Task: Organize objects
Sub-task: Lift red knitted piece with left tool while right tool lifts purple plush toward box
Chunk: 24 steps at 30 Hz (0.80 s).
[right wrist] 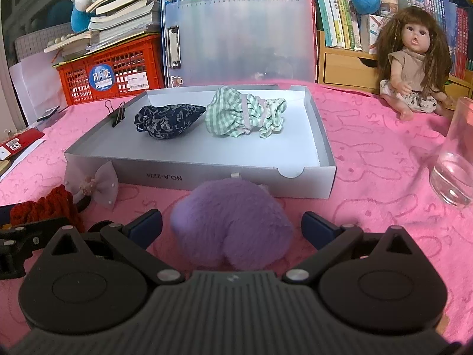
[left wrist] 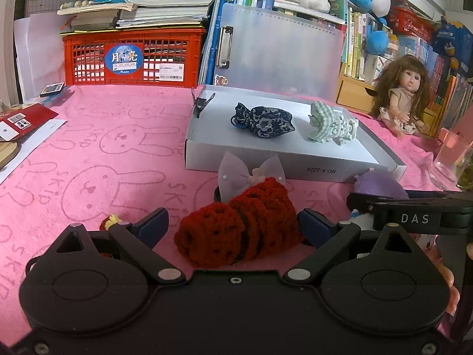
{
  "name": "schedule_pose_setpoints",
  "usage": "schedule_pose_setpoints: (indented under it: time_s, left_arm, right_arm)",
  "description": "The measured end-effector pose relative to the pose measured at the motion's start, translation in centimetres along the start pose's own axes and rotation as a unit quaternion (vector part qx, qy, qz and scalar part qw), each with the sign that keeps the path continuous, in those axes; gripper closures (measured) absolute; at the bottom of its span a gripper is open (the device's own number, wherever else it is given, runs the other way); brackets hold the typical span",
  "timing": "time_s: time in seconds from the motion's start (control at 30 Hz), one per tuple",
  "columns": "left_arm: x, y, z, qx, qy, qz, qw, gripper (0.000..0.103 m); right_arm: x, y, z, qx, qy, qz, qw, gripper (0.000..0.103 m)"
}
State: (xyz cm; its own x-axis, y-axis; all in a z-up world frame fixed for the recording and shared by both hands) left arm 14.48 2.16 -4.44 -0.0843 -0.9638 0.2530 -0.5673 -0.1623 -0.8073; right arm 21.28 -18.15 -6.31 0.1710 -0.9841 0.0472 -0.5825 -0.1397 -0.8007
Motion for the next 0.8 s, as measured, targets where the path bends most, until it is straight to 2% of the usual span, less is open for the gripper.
schedule_pose_setpoints:
  time_s: [0.43,0.6,0.8]
  left_arm:
    - [-0.11,0.26,0.17,-0.001,0.008,-0.005,1.0000,0.011]
    - [-0.03,0.48,0.23,-0.008,0.015,-0.011,0.9998,0.024]
    - [0.01,0.52,-0.09,-0.003,0.010,-0.007,0.9999,0.034]
  right_arm:
    - [-0.04,-0.03,0.16,-0.002,0.002,-0.003,1.000,0.000]
    - [-0.04,-0.03,0.18,-0.002,0.002,-0.003,1.000,0.000]
    - [-0.06,-0.04,0.19,-0.002,0.002,-0.003,1.000,0.000]
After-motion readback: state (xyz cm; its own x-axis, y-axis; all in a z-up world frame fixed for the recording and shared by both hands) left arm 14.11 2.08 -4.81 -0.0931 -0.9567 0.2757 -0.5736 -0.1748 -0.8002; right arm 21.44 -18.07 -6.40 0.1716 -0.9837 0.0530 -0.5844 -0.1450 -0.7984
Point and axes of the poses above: each gripper's, at about its wrist camera, not at the fingertips, and z roughly the way its jaws point, x to its right, y to its underside, the point moved 8 cm from there along z, roughly the way its jaws point, and after that the axes turned 12 degrees about y, right-handed, at the moved point
